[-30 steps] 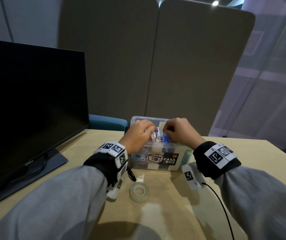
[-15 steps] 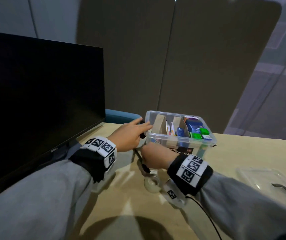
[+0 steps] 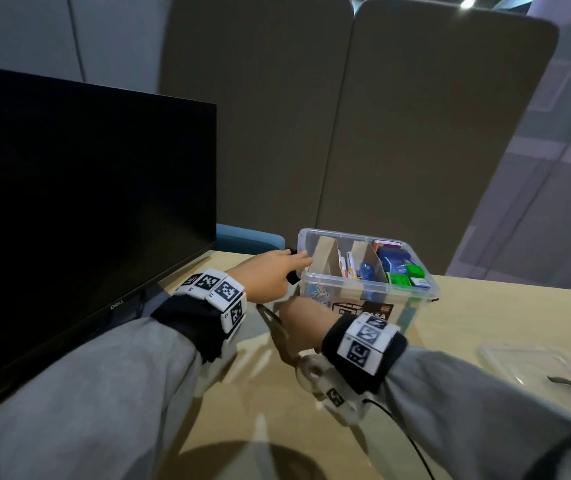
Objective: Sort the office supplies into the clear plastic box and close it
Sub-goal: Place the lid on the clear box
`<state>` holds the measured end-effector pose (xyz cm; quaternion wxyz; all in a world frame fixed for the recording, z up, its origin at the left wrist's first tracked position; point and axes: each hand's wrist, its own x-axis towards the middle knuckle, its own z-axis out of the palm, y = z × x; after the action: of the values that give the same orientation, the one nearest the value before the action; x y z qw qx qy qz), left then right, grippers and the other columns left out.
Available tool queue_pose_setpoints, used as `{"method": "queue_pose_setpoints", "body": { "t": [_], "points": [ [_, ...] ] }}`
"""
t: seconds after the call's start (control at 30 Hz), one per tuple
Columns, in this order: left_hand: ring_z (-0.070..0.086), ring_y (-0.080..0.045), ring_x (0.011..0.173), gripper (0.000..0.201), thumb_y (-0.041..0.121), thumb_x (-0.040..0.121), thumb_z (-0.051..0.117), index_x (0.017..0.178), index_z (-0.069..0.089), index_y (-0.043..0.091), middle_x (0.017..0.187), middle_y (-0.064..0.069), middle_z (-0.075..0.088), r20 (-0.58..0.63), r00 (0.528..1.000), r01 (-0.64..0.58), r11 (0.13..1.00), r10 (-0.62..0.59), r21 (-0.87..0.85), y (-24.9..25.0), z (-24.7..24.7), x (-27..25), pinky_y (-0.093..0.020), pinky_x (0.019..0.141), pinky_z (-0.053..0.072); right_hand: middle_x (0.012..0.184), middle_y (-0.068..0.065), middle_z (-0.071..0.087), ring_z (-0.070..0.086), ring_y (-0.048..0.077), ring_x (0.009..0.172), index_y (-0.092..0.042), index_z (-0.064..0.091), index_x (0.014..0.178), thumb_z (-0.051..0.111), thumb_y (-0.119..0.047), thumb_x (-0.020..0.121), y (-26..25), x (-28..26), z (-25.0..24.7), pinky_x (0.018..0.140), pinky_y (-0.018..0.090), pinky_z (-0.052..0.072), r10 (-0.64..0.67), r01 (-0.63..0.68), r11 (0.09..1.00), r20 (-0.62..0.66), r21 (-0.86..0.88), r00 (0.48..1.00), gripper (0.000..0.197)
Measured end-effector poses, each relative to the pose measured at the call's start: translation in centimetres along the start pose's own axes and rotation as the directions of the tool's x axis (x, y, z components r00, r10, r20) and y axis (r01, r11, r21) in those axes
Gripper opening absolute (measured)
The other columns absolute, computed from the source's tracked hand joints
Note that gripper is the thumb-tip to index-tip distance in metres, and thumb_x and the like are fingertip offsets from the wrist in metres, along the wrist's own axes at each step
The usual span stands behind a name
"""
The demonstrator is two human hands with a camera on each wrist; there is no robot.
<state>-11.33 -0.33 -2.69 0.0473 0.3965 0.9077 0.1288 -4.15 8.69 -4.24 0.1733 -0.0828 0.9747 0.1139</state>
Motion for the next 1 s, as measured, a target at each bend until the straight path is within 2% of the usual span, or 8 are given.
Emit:
{"method": "queue_pose_setpoints", "body": {
  "t": [0.13, 0.3, 0.47, 0.53, 0.67, 0.77, 0.9, 1.0],
  "points": [
    [0.019, -0.019, 0.148, 0.079, -0.009, 0.088, 0.031, 0.151, 0.029, 0.04, 0.16, 0.01, 0.022, 0.062, 0.998, 0.029, 0.998, -0.025, -0.057, -0.2, -1.7, -0.1, -0.034, 0.114, 0.024, 0.081, 0.009, 0.07, 0.065, 0.023, 0.058, -0.001, 0.065, 0.1, 0.063, -0.01, 0.084, 3.0, -4.1, -2.8, 0.049, 0.027, 0.054, 0.039, -0.037, 0.983, -0.009, 0.182, 0.999, 0.018],
    [0.034, -0.016, 0.14, 0.082, -0.009, 0.084, 0.029, 0.139, 0.045, 0.05, 0.154, 0.011, 0.035, 0.068, 0.997, 0.053, 0.993, -0.046, -0.106, -0.6, -2.6, 0.6, -0.029, 0.104, 0.035, 0.075, -0.006, 0.064, 0.065, 0.01, 0.058, -0.019, 0.06, 0.107, 0.066, -0.011, 0.081, 8.3, -8.9, -5.9, 0.062, 0.028, 0.056, 0.123, -0.088, 0.965, -0.129, 0.248, 0.984, 0.027],
    [0.051, -0.01, 0.105, 0.073, -0.007, 0.087, 0.033, 0.134, 0.055, 0.043, 0.146, 0.007, 0.047, 0.081, 0.995, 0.067, 0.994, -0.059, -0.091, 0.6, -3.8, 0.6, -0.017, 0.072, 0.039, 0.083, 0.009, 0.069, 0.068, 0.017, 0.06, -0.01, 0.062, 0.107, 0.065, 0.001, 0.084, 12.7, -8.7, -6.2, 0.056, 0.023, 0.053, 0.287, -0.169, 0.782, -0.105, 0.6, 0.952, 0.025],
    [0.051, -0.011, 0.106, 0.069, -0.007, 0.089, 0.034, 0.136, 0.055, 0.039, 0.146, 0.006, 0.049, 0.083, 0.994, 0.078, 0.994, -0.071, -0.079, 1.1, -4.0, 0.5, -0.019, 0.077, 0.037, 0.088, 0.012, 0.069, 0.068, 0.018, 0.064, -0.01, 0.063, 0.105, 0.065, 0.001, 0.086, 13.5, -8.1, -5.8, 0.056, 0.021, 0.052, 0.319, -0.189, 0.722, -0.077, 0.666, 0.945, 0.022],
    [0.047, -0.017, 0.13, 0.066, -0.005, 0.09, 0.036, 0.14, 0.051, 0.036, 0.147, 0.003, 0.047, 0.093, 0.993, 0.083, 0.995, -0.078, -0.059, 1.4, -3.9, 0.5, -0.024, 0.091, 0.037, 0.09, 0.01, 0.067, 0.068, 0.017, 0.067, -0.01, 0.064, 0.104, 0.065, 0.003, 0.085, 14.9, -8.3, -6.1, 0.054, 0.02, 0.052, 0.368, -0.17, 0.626, -0.095, 0.761, 0.925, 0.023],
    [0.044, -0.015, 0.134, 0.064, -0.004, 0.091, 0.037, 0.142, 0.048, 0.033, 0.148, 0.004, 0.047, 0.085, 0.993, 0.086, 0.995, -0.08, -0.059, 1.4, -3.8, 0.7, -0.03, 0.105, 0.036, 0.083, 0.011, 0.069, 0.067, 0.016, 0.06, -0.005, 0.065, 0.096, 0.064, 0.006, 0.085, 15.7, -8.6, -6.0, 0.051, 0.021, 0.052, 0.475, -0.169, 0.561, -0.148, 0.81, 0.868, 0.016],
    [0.046, -0.013, 0.133, 0.06, -0.002, 0.092, 0.038, 0.141, 0.05, 0.03, 0.146, 0.006, 0.049, 0.068, 0.994, 0.088, 0.994, -0.083, -0.069, 1.4, -3.6, 1.3, -0.033, 0.112, 0.037, 0.069, 0.01, 0.07, 0.07, 0.02, 0.061, -0.003, 0.07, 0.08, 0.062, 0.002, 0.079, 15.2, -6.4, -4.0, 0.063, 0.035, 0.06, 0.644, -0.239, 0.615, -0.303, 0.752, 0.703, 0.01],
    [0.046, -0.012, 0.133, 0.059, -0.002, 0.092, 0.039, 0.14, 0.051, 0.03, 0.145, 0.007, 0.05, 0.067, 0.994, 0.09, 0.993, -0.085, -0.078, 1.5, -3.6, 1.3, -0.033, 0.112, 0.036, 0.073, 0.011, 0.067, 0.067, 0.024, 0.068, -0.001, 0.068, 0.08, 0.063, -0.005, 0.08, 13.7, -4.0, -2.1, 0.066, 0.038, 0.059, 0.647, -0.259, 0.678, -0.391, 0.687, 0.655, 0.006]
  ]
}}
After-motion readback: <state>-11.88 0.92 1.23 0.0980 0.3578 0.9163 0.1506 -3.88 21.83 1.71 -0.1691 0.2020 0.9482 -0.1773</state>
